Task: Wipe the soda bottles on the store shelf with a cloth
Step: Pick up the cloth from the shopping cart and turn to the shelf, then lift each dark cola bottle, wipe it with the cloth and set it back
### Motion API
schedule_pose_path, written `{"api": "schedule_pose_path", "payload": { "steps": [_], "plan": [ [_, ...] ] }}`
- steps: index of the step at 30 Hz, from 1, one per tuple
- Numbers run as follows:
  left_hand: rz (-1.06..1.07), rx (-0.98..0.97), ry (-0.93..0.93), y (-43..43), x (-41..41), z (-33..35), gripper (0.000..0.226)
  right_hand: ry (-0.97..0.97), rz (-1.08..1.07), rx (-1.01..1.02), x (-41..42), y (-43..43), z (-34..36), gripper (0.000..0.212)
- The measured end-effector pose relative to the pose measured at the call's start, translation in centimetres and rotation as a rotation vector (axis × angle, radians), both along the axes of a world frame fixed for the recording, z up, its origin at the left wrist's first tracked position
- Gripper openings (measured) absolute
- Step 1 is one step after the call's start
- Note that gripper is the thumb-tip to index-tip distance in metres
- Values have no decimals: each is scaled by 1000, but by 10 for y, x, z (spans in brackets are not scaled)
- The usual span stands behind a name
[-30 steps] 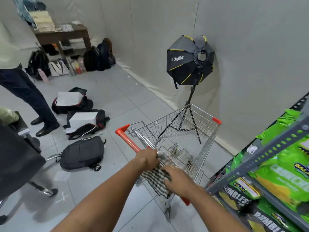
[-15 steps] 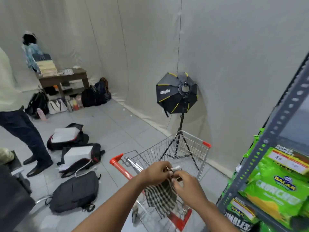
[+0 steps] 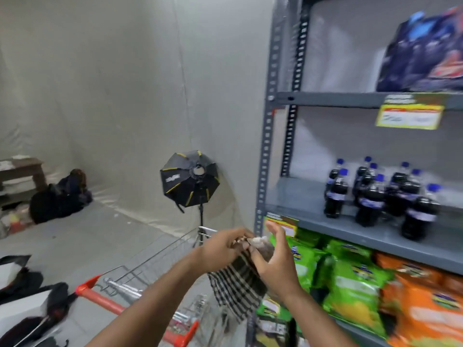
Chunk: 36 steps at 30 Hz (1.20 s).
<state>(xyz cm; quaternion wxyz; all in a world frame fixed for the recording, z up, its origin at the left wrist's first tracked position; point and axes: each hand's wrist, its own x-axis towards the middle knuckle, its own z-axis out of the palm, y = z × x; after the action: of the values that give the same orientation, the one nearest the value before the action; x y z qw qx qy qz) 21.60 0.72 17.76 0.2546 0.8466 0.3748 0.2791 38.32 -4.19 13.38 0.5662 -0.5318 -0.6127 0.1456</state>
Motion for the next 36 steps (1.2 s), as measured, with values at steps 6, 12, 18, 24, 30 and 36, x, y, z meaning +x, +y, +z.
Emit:
{"api": "schedule_pose_path", "payload": {
  "steps": [6, 12, 18, 24, 30, 36],
  "plan": [
    [-20, 196, -153, -50, 97, 43, 20, 61, 36, -87, 101, -71, 56, 27],
    [66, 218, -186, -96, 177, 59, 20, 9, -286, 0, 159, -130, 78, 9],
    [25, 96, -325, -125, 234, 64, 18, -129, -560, 206, 189, -153, 82, 9],
    [-102, -216, -571, -143, 263, 82, 11, -329, -490, 306, 199, -169, 82, 42],
    [-351, -524, -597, -132, 266, 88, 18, -558, -588, 431, 228, -160, 76, 47],
    [-355, -520, -577, -69, 283, 72, 22, -724, -619, 410, 254, -129, 67, 55]
  ]
}}
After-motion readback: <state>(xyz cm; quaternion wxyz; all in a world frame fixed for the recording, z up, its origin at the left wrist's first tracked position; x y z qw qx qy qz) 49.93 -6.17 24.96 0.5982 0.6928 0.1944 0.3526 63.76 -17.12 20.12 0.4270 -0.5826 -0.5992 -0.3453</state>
